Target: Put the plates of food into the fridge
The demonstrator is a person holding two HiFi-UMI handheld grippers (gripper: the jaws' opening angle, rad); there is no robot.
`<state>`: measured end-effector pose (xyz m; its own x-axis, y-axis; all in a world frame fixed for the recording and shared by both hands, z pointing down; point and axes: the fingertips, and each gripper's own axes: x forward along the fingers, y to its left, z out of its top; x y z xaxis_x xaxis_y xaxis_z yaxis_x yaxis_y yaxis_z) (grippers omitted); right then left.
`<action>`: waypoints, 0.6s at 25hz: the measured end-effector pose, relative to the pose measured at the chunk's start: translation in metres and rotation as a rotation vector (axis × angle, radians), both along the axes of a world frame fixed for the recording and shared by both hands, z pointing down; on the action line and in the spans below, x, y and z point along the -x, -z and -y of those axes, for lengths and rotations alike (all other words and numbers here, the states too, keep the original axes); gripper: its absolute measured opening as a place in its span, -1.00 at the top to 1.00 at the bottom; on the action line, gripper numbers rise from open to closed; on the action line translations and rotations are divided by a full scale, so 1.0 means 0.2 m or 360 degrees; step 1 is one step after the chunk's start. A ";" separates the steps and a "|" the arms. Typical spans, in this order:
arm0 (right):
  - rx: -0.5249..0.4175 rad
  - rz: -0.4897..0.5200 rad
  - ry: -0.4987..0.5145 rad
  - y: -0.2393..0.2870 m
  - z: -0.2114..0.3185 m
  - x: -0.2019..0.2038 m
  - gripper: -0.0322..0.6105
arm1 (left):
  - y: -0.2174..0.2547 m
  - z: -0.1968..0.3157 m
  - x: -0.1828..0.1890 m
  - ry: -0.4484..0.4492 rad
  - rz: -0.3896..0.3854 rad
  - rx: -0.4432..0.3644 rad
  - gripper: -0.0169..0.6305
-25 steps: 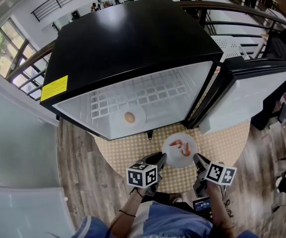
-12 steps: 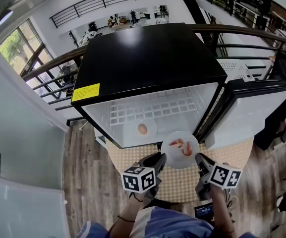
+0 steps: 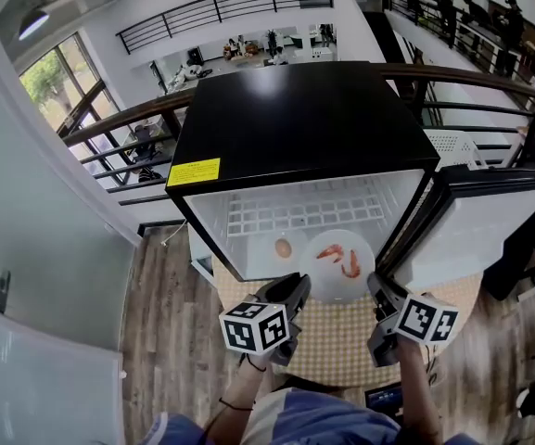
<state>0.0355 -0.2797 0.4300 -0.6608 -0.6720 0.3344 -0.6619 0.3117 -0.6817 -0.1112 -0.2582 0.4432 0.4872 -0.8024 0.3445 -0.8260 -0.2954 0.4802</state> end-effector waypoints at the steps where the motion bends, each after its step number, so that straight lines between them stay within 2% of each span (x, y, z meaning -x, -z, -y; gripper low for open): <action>1: -0.0015 0.0007 0.0004 0.03 0.01 0.01 0.79 | 0.02 0.01 0.01 0.0005 -0.0002 -0.0012 0.72; 9: -0.0133 0.0040 0.0008 0.20 0.13 0.10 0.80 | 0.18 0.13 0.11 0.0061 -0.0019 -0.0083 0.72; 15: -0.0099 0.0170 -0.0036 0.24 0.25 0.18 0.80 | 0.25 0.25 0.19 0.0098 -0.0016 -0.0063 0.72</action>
<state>0.0002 -0.3297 0.3820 -0.6750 -0.7042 0.2202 -0.5939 0.3415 -0.7285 -0.1501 -0.3080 0.3940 0.4395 -0.8441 0.3073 -0.8385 -0.2629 0.4772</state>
